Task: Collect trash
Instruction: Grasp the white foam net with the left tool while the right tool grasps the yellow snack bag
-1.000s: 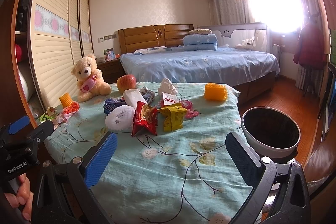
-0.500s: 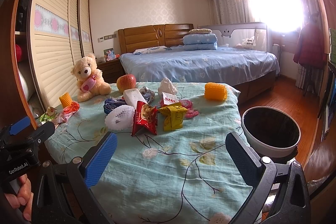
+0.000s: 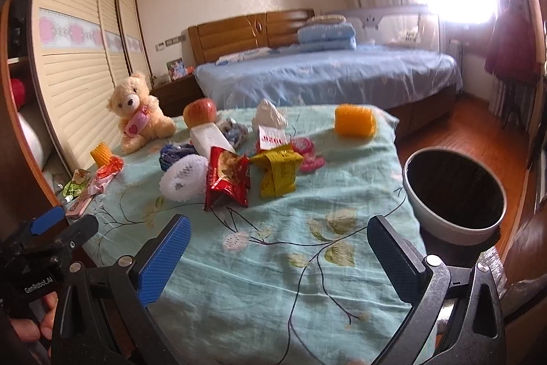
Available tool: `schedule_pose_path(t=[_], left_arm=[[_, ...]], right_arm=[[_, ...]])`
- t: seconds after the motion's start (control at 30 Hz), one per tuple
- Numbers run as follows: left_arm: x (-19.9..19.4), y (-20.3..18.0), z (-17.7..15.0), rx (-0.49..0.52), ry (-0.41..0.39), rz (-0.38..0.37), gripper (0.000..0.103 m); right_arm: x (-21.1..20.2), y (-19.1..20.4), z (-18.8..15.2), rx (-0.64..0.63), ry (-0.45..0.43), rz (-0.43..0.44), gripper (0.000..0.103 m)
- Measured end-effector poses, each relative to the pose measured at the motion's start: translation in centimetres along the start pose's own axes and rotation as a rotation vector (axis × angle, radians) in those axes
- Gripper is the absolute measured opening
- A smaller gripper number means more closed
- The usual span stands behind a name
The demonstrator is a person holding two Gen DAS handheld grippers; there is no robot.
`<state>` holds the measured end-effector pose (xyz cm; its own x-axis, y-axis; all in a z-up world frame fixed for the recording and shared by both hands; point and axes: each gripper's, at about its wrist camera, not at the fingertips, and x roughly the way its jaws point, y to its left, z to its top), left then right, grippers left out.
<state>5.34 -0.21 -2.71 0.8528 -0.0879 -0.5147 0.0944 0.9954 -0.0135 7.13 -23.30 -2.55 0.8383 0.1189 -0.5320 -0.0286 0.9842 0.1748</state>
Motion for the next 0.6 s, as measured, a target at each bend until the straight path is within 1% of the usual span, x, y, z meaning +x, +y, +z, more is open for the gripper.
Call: schedule_pose_path(t=[0.07, 0.33, 0.53, 0.6], left_arm=[[1.2, -0.1, 0.2, 0.016, 0.019, 0.003, 0.103], [5.6, 0.0, 1.6, 0.02, 0.074, -0.016, 0.103], [8.4, 0.1, 2.6, 0.015, 0.107, -0.042, 0.103], [9.0, -0.2, 2.9, 0.021, 0.11, -0.043, 0.103]], right_arm=[[1.0, -0.4, 0.2, 0.01, 0.025, 0.004, 0.103], [5.1, -1.2, 1.4, 0.016, 0.103, 0.003, 0.102], [8.2, -1.6, 2.4, 0.021, 0.155, 0.008, 0.094], [9.3, -1.6, 2.8, 0.027, 0.175, 0.015, 0.09]])
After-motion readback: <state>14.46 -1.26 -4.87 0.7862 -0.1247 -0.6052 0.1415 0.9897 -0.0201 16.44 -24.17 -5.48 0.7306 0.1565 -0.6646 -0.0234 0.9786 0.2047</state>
